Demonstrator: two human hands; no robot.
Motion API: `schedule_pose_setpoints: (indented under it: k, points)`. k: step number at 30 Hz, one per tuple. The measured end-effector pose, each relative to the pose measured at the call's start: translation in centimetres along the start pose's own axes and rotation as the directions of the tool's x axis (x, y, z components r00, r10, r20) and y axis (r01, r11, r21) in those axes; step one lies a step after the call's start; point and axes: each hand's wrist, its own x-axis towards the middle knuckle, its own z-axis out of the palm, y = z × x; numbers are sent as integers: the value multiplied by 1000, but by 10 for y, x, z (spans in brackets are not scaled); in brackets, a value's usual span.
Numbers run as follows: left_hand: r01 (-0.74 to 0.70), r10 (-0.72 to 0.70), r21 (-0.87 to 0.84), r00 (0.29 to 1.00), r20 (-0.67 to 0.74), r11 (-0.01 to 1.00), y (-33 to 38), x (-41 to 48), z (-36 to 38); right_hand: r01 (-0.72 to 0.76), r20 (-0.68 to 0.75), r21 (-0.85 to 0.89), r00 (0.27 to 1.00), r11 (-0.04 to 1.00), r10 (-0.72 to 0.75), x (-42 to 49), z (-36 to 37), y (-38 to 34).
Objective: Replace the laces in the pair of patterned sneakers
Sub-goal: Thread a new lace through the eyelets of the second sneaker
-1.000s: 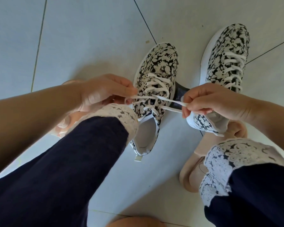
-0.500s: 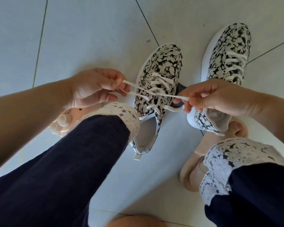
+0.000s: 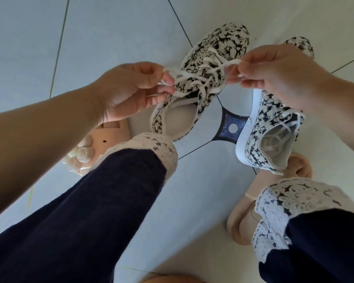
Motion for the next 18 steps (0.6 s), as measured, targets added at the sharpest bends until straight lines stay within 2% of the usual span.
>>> schedule_pose_setpoints:
  k: [3,7,10,12,14,18]
  points:
    - [-52,70,121,987,-146,991,7,11,2,-67,-111,-71,992,995,59,2,5,5]
    - [-54,181,459,954,-238,887,5,19,10,-138,-263,-115,959,984,104,-4,20,17]
    - [-2,193,659,957,-217,752,-1,21,19,-211,-185,-188,967,959,176,-7,33,22]
    - [13,202,765,962,-187,644,-6,21,25,-182,-110,-247,981,952,160,-11,43,22]
    - [14,217,762,955,-202,648,-9,21,29,-123,-133,-253,987,960,92,-11,51,21]
    - [-32,253,669,938,-236,742,-19,20,39,-82,-279,-132,959,988,42,-6,60,19]
